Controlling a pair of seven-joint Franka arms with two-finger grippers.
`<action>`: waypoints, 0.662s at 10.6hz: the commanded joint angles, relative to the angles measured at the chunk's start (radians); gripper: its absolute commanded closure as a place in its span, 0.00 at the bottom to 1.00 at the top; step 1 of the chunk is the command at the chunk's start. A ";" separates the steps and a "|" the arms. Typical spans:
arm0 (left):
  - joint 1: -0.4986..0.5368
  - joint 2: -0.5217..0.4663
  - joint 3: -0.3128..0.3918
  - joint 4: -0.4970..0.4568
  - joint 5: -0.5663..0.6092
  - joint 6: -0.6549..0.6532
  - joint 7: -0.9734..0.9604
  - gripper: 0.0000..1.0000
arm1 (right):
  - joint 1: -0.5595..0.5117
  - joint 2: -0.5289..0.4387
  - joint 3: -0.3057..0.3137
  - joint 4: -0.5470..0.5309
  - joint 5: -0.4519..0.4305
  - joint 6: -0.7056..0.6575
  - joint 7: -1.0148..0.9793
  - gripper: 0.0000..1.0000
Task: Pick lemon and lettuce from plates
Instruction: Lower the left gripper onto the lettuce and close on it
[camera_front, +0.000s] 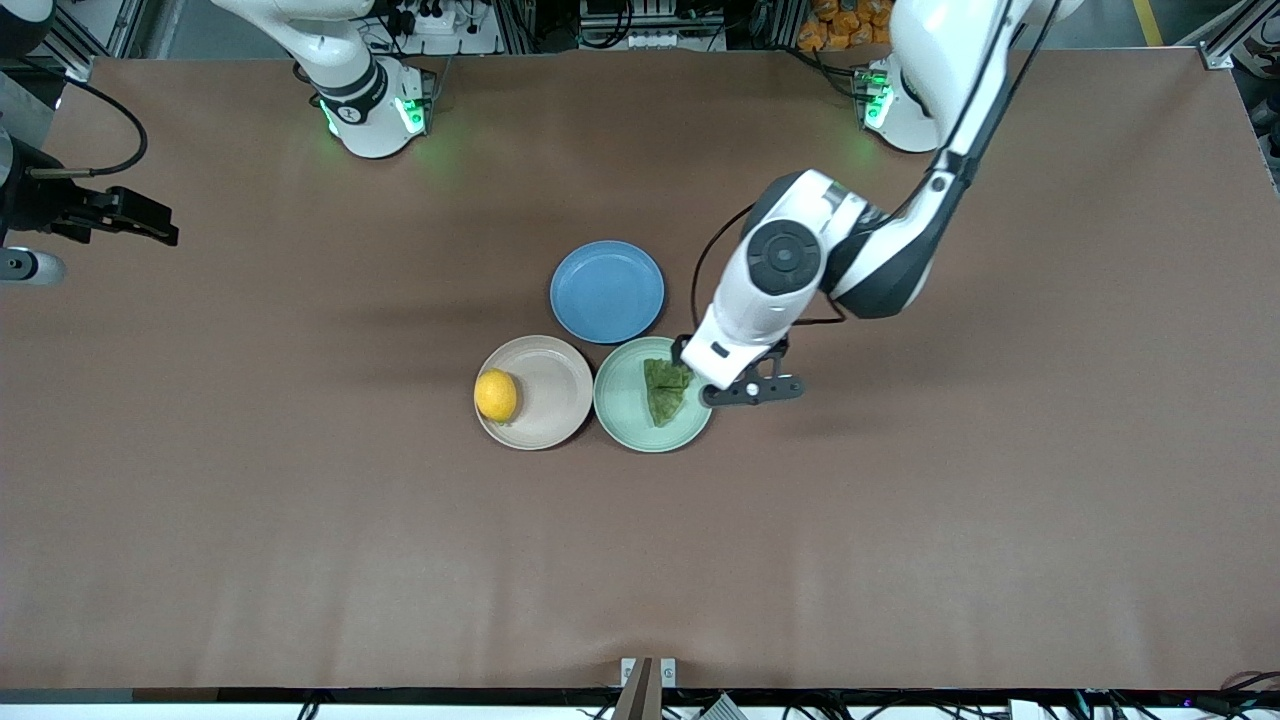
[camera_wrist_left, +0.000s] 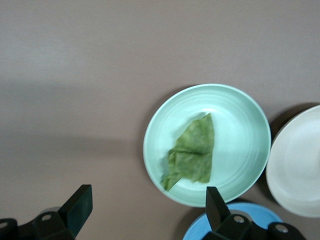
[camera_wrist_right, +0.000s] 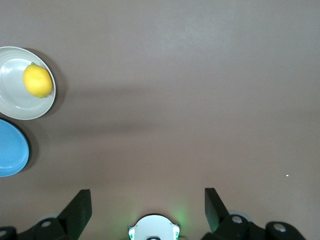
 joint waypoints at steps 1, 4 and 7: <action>-0.057 0.089 0.014 0.059 0.085 0.074 -0.127 0.00 | -0.005 -0.014 -0.001 -0.014 0.013 0.009 -0.009 0.00; -0.091 0.137 0.017 0.059 0.113 0.168 -0.195 0.00 | -0.002 -0.014 -0.001 -0.015 0.013 0.009 -0.009 0.00; -0.103 0.169 0.017 0.054 0.151 0.185 -0.212 0.00 | 0.000 -0.011 -0.001 -0.015 0.014 0.009 -0.009 0.00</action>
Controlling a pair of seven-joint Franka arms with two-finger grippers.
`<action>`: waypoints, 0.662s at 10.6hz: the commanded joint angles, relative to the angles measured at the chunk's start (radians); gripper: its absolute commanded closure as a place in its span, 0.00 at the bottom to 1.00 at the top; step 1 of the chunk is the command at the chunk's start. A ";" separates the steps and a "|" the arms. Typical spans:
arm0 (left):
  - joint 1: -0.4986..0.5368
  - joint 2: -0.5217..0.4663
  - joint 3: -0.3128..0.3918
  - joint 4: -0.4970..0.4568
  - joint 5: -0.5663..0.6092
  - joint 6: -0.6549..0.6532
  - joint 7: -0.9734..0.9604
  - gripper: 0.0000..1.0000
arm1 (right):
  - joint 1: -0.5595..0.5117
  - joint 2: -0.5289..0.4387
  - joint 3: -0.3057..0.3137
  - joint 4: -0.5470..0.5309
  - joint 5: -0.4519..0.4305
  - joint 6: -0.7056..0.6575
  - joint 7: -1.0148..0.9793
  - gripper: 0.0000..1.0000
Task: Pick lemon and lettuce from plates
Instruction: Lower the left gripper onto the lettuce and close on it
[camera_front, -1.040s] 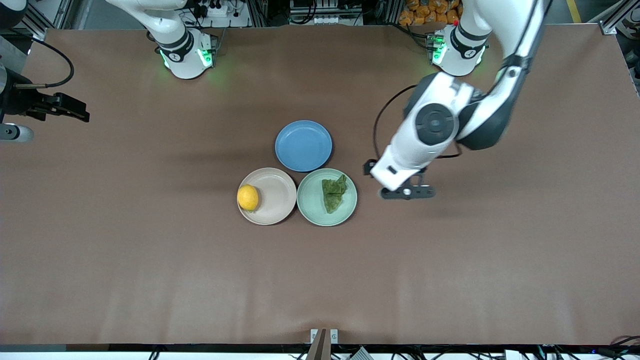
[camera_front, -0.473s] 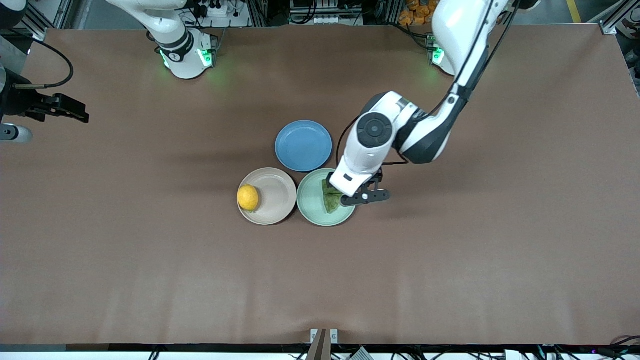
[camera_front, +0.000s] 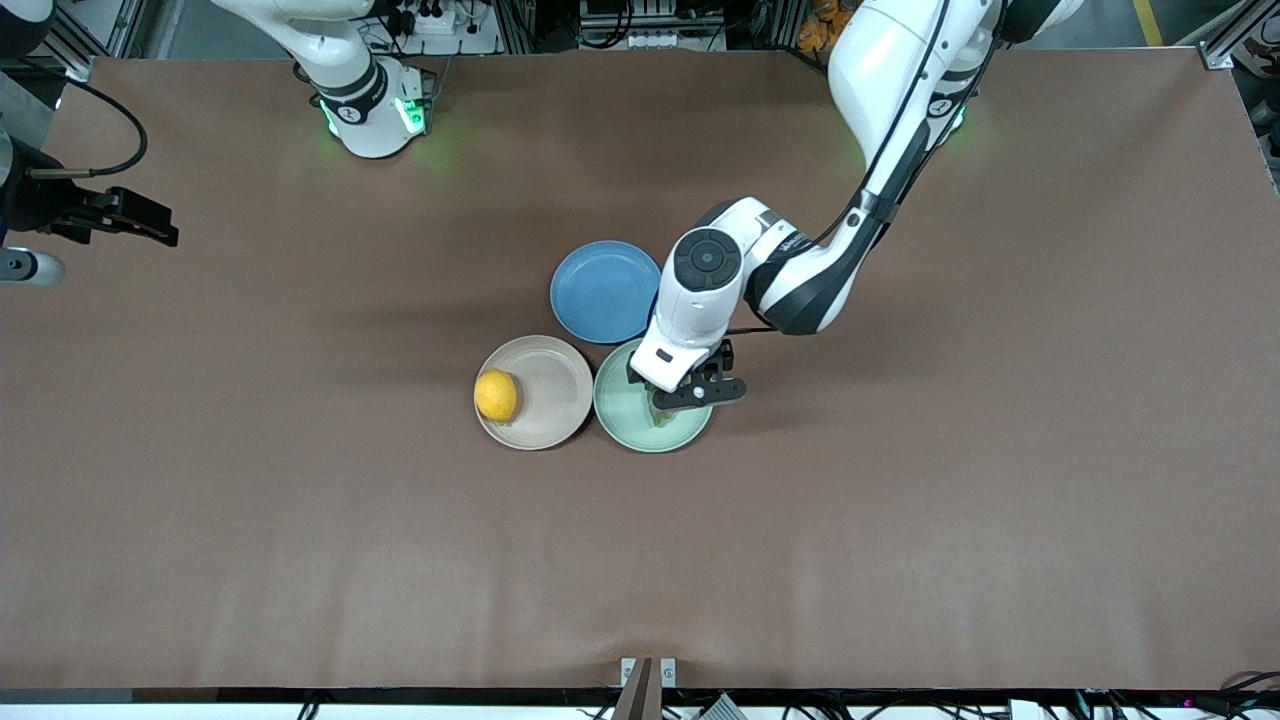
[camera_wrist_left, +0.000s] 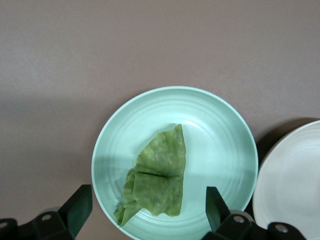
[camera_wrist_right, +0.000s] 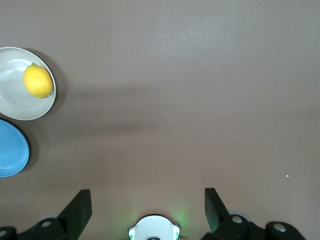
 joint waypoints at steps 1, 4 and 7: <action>-0.025 0.042 0.011 0.018 0.067 0.008 -0.044 0.00 | 0.000 -0.011 -0.001 -0.015 0.028 0.007 -0.009 0.00; -0.027 0.056 0.011 0.016 0.072 0.006 -0.050 0.00 | 0.050 0.027 -0.001 -0.017 0.091 0.048 -0.007 0.00; -0.035 0.084 0.011 0.016 0.072 0.006 -0.050 0.00 | 0.148 0.090 -0.001 -0.020 0.089 0.119 0.007 0.00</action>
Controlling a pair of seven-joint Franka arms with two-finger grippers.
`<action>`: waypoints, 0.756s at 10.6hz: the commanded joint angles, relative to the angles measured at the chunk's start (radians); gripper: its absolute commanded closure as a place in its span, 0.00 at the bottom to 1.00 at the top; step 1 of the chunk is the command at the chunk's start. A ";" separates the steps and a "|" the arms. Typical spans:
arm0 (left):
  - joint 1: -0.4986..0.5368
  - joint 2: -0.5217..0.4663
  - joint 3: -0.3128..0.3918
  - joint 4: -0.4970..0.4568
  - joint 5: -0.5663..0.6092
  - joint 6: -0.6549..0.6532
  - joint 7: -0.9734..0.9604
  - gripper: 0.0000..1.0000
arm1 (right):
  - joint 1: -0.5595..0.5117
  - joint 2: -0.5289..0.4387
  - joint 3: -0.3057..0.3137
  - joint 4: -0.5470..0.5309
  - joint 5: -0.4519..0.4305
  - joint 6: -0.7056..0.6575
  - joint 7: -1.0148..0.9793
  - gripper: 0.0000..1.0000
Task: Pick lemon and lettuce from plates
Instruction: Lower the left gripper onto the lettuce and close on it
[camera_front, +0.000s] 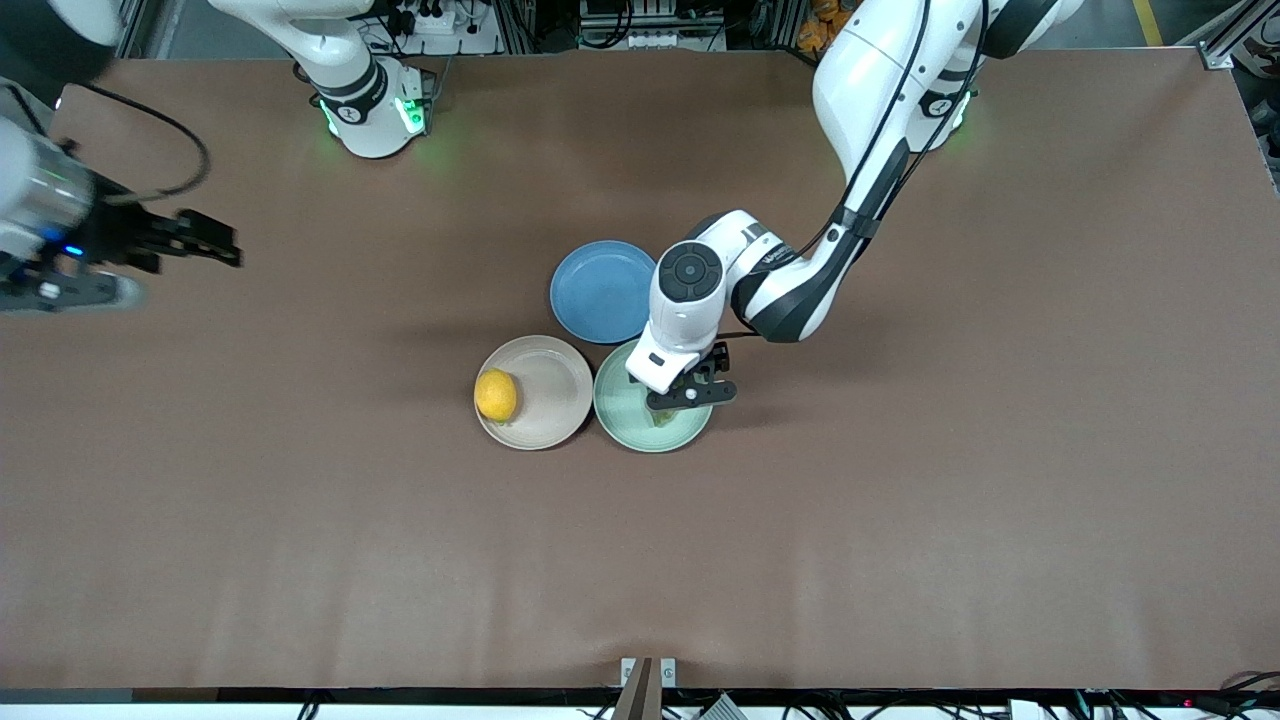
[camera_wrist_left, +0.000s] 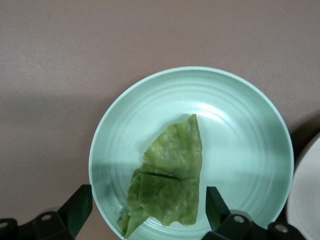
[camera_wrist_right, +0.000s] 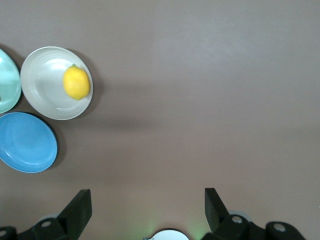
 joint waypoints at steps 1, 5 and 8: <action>-0.020 0.041 0.009 0.016 0.035 0.005 -0.037 0.00 | 0.079 0.079 -0.003 0.003 0.015 0.038 0.008 0.00; -0.028 0.077 0.009 0.022 0.067 0.011 -0.040 0.00 | 0.213 0.230 -0.003 0.003 0.015 0.114 0.008 0.00; -0.030 0.086 0.007 0.025 0.066 0.034 -0.040 0.00 | 0.277 0.303 -0.003 -0.003 0.015 0.225 0.009 0.00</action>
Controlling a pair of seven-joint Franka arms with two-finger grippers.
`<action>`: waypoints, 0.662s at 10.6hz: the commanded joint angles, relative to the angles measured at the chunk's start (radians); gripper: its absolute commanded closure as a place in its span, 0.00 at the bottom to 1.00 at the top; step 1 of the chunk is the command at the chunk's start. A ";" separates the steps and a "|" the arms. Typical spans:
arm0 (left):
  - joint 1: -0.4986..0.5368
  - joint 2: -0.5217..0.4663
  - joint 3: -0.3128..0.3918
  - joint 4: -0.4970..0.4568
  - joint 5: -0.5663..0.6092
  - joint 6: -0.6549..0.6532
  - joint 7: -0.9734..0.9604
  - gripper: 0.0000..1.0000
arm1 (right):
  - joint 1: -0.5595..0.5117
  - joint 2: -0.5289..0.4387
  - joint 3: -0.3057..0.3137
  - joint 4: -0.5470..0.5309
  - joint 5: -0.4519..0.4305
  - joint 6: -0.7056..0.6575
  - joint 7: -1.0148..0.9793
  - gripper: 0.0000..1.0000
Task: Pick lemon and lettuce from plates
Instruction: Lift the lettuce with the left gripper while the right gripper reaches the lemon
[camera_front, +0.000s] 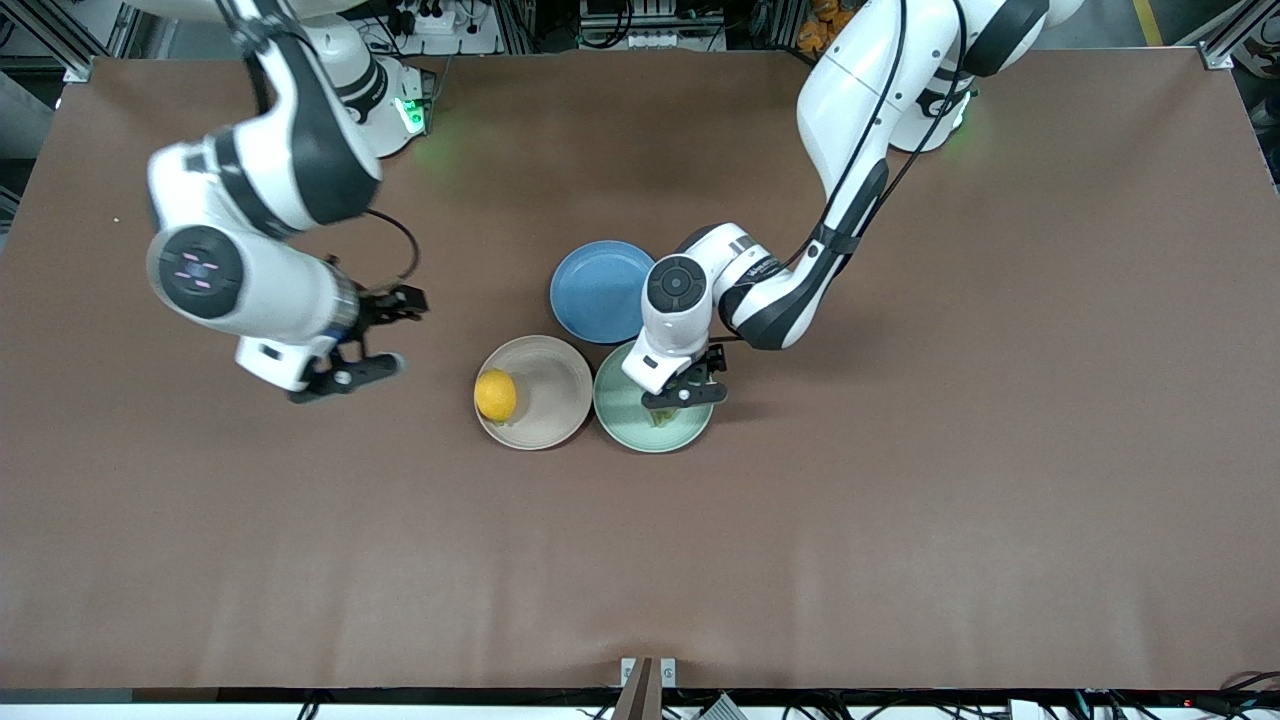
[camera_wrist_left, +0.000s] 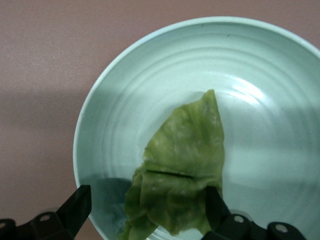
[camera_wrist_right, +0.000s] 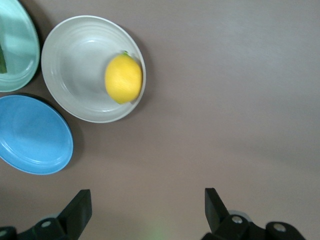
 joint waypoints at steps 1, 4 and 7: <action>-0.012 0.020 0.007 0.024 0.032 0.022 -0.041 0.00 | 0.031 0.074 -0.008 0.010 0.011 0.090 0.005 0.00; -0.018 0.019 0.008 0.027 0.032 0.042 -0.070 0.00 | 0.042 0.148 -0.008 0.009 0.011 0.194 0.026 0.00; -0.018 0.019 0.008 0.028 0.032 0.085 -0.096 0.00 | 0.062 0.182 -0.008 -0.020 0.009 0.305 0.026 0.00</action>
